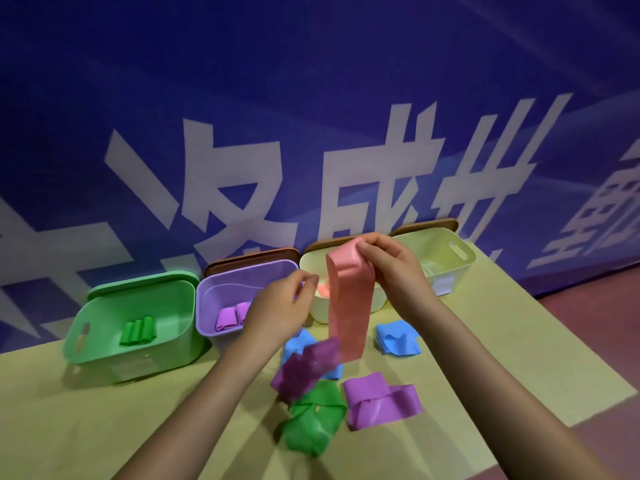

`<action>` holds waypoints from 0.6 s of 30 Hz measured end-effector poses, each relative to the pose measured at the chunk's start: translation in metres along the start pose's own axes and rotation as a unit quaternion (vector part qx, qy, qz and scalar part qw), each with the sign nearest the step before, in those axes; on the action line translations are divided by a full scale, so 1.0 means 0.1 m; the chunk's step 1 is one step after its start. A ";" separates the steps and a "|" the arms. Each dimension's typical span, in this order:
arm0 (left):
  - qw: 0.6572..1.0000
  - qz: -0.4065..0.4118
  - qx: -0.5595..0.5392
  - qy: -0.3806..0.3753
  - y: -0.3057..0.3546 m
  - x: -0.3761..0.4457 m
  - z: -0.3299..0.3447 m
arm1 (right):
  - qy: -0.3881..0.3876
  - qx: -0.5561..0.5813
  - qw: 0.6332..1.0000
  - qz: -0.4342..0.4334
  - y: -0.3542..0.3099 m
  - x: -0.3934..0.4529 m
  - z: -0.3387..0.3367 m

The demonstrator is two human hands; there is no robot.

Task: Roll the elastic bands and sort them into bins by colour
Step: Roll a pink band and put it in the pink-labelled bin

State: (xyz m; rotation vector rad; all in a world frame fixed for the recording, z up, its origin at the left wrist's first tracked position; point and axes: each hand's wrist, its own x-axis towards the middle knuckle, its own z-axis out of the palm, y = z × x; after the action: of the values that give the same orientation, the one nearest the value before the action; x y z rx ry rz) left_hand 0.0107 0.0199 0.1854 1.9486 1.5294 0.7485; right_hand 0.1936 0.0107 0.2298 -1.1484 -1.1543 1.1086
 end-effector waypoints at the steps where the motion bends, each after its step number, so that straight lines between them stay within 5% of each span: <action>1: 1.000 0.002 0.007 0.002 -0.02 0.00 -0.04 | 0.001 -0.001 1.000 0.011 0.01 -0.03 0.02; 7: 0.961 0.074 -0.267 0.006 0.13 -0.19 -0.14 | -0.054 0.083 0.993 0.058 0.02 -0.18 0.18; 18: 0.919 0.052 -0.382 0.084 0.07 -0.49 -0.18 | -0.111 0.150 0.977 0.106 0.21 -0.38 0.40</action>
State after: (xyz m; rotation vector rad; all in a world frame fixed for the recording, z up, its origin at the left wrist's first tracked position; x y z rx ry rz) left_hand -0.0071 -0.0280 0.1990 1.3921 0.9855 1.3443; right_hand 0.1498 -0.0222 0.2074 -0.9422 -1.0038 1.5500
